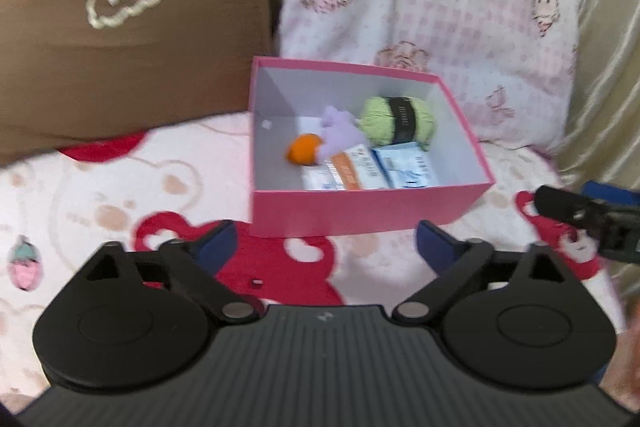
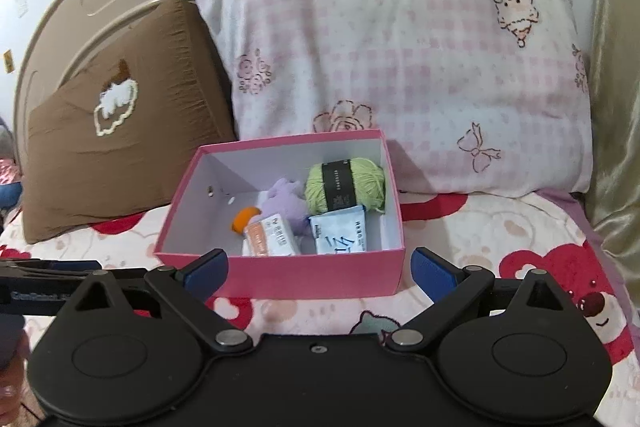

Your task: Organize objects

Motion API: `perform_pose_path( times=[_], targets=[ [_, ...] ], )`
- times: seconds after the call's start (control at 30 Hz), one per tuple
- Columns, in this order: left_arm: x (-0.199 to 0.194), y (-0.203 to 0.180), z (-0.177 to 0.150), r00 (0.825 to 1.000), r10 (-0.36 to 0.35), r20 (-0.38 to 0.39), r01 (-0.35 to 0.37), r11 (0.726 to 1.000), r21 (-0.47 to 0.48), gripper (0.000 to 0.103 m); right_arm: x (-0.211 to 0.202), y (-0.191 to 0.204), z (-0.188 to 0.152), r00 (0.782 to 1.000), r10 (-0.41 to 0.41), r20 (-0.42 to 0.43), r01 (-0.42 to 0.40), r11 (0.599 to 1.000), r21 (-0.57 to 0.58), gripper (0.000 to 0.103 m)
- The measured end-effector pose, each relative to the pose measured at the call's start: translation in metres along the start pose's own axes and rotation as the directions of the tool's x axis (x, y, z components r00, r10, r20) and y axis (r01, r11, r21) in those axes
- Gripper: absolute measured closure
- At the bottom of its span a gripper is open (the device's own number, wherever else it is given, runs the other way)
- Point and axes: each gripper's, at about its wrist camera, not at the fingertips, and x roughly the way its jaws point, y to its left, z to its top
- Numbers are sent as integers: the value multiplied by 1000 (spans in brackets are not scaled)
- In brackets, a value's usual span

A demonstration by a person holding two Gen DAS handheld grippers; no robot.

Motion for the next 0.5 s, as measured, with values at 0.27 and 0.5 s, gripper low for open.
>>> perform_pose_path(
  times=[0.27,0.5],
  targets=[
    [-21,-7,-11,996,9,-84,-10,1000,-10,0,-21,10,-2,999,-18,-30,17,999,-49,3],
    [-35,-13,-20,991,5,-131,0,999,37,0,-31,25,-8,990,-110,-86,103,991,-84,3]
  ],
)
